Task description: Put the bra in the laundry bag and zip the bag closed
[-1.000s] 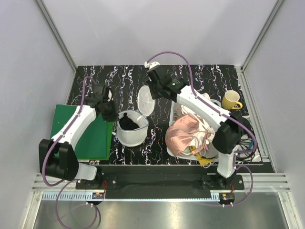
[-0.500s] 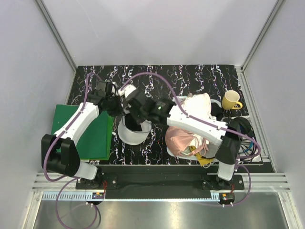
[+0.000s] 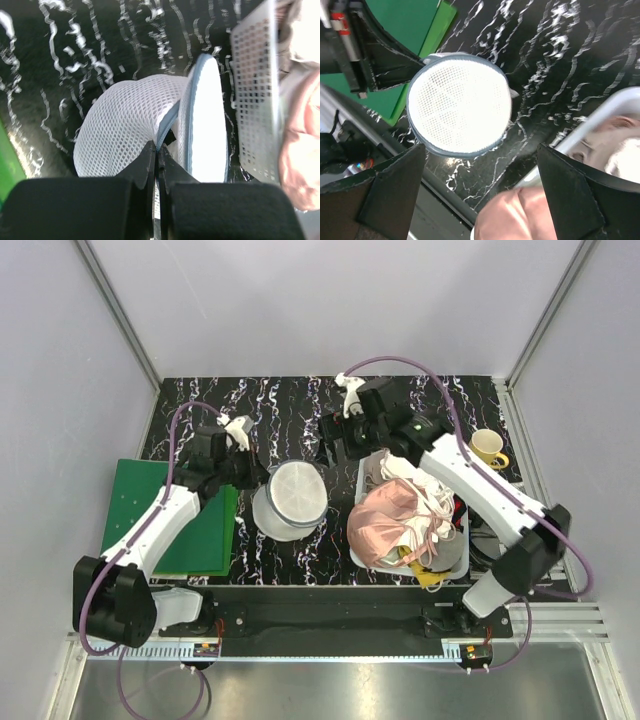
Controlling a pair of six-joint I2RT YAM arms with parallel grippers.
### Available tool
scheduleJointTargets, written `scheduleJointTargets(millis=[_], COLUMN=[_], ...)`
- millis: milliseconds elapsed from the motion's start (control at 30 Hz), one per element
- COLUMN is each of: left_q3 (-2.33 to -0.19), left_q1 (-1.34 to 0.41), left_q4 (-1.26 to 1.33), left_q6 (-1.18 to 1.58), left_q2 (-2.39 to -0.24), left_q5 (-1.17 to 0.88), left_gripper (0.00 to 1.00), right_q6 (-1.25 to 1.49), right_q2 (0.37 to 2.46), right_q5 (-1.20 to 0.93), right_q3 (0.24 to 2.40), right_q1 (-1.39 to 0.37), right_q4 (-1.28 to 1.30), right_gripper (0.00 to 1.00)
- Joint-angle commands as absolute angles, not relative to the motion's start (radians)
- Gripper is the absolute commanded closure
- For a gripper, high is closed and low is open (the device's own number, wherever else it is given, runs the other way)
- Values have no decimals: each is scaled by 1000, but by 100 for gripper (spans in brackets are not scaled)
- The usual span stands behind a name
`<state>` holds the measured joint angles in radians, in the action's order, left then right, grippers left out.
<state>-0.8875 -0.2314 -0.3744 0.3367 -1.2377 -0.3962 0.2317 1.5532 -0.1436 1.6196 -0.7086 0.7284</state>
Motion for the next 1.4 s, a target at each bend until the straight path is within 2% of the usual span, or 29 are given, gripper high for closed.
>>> scheduleJointTargets(millis=[0, 200, 333, 433, 667, 800, 867, 900, 933, 967, 1033, 1067, 1100, 1133, 1167, 1267, 1367], left_q3=[-865, -847, -844, -835, -845, -879, -902, -919, -960, -974, -997, -1005, -1017, -1029, -1052, -1120, -1080], left_q1=[-233, -233, -232, -232, -229, -225, -224, -224, -222, -222, -222, -222, -222, -224, -224, -227, -230], left_q4=[-249, -250, -285, -287, -288, -301, -327, -348, -395, -408, -410, -408, -411, -419, -431, -544, -577], left_q6=[282, 246, 187, 143, 117, 100, 88, 89, 90, 103, 118, 148, 155, 163, 194, 268, 356], left_q2=[-1210, -1169, -1152, -1138, -1146, -1147, -1155, -1158, -1163, -1163, -1149, -1132, -1124, -1115, -1095, -1059, -970], left_q5=[-480, -492, -523, -535, -592, -591, -549, -523, -487, -419, -337, -307, -289, -226, -186, 19, 55], left_gripper=[100, 100, 100, 100, 100, 100, 100, 97, 91, 74, 54, 44, 41, 38, 35, 35, 35], right_q6=[193, 91, 6, 6, 107, 155, 167, 179, 187, 198, 245, 268, 311, 339, 363, 491, 641], right_q2=[1695, 1856, 1852, 1851, 1930, 1948, 1934, 1921, 1916, 1913, 1901, 1893, 1879, 1870, 1859, 1822, 1809], right_q5=[-423, -632, -758, -839, -971, -986, -986, -985, -980, -982, -974, -973, -966, -938, -925, -845, -732], right_q3=[1601, 1626, 1490, 1419, 1405, 1424, 1405, 1399, 1385, 1381, 1362, 1355, 1345, 1330, 1325, 1316, 1333], right_q1=[-677, -585, -558, -558, -564, -571, -571, -571, -571, -569, -571, -571, -572, -572, -571, -571, -571], right_q4=[632, 569, 491, 410, 269, 267, 256, 246, 242, 242, 227, 213, 206, 199, 192, 175, 179], right_gripper=[0, 0, 0, 0, 3, 14, 26, 36, 53, 63, 81, 84, 87, 94, 96, 98, 96])
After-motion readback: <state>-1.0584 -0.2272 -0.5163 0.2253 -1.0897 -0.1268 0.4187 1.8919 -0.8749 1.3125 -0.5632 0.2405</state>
